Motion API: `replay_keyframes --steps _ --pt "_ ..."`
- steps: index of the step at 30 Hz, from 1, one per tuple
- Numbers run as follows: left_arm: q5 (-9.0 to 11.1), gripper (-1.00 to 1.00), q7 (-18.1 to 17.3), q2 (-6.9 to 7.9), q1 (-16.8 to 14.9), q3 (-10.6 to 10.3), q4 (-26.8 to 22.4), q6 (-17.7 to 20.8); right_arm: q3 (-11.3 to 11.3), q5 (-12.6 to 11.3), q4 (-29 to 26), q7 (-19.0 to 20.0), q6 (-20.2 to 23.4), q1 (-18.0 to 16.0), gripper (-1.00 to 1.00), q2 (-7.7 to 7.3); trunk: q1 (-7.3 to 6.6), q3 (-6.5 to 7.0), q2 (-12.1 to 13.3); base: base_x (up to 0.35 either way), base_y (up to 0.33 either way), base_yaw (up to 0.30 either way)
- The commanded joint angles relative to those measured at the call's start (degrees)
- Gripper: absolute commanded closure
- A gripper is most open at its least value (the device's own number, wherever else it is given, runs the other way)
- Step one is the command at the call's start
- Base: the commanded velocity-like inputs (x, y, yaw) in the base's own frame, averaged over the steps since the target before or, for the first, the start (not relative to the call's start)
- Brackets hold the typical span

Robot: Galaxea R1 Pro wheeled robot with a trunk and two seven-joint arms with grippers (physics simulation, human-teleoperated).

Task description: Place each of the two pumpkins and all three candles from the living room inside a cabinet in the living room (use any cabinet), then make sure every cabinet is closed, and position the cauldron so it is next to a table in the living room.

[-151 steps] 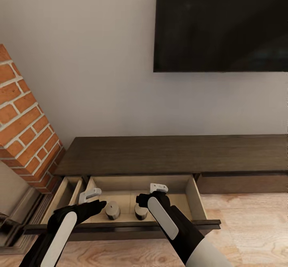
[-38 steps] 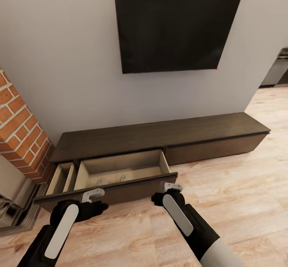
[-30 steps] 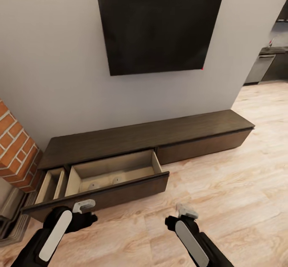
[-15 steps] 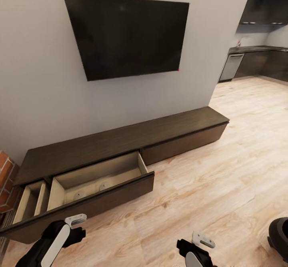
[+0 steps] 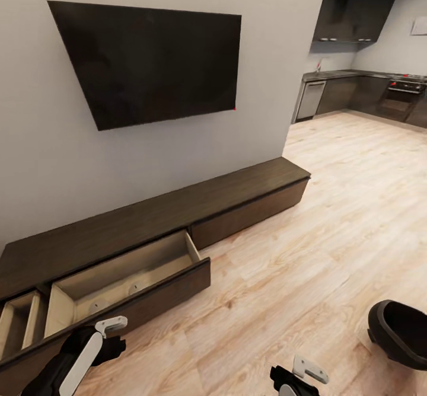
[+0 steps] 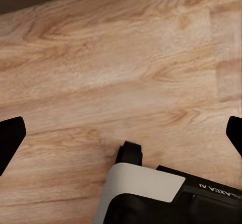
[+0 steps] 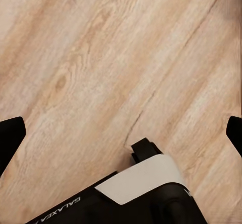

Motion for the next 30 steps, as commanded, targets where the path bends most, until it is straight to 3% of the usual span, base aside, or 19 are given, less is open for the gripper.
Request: replay_keyframes --steps 1,5,15,16,18,30 --pt "0.60 -1.00 0.57 -0.38 -0.02 -0.21 -0.11 0.10 0.19 -0.25 0.00 -0.39 0.25 -0.07 -1.00 -0.03 -0.22 0.20 0.38 0.000 0.000 -0.224" --pt "0.69 -1.00 0.55 -1.75 -0.04 -0.24 -0.15 0.05 0.11 -0.28 0.08 -0.38 0.07 -0.07 -1.00 0.19 -1.10 1.22 1.99 0.000 0.000 -0.179" --pt "0.71 -1.00 0.54 -2.49 0.00 -0.39 -0.15 0.01 0.00 -0.46 1.36 0.42 -0.04 -0.07 -1.00 0.40 -3.30 3.84 6.00 0.000 0.000 -0.164" --pt "0.60 -1.00 0.60 -3.82 -0.04 -3.92 -0.15 -0.16 -0.06 -0.53 2.57 2.47 -0.09 -0.07 -1.00 0.21 -3.52 4.10 6.40 0.000 0.000 -0.185" --pt "0.63 -1.00 0.63 -4.07 -0.01 -5.53 -0.08 -0.28 -0.08 -0.45 2.87 2.85 -0.13 -0.07 -1.00 0.30 -3.96 4.62 7.20 0.000 0.000 -0.172" --pt "0.61 -1.00 0.63 -4.54 -0.02 -6.48 0.02 -0.34 -0.09 -0.51 2.99 2.99 -0.17 -0.07 -1.00 -0.02 -6.59 7.77 12.01 0.000 0.000 -0.171"
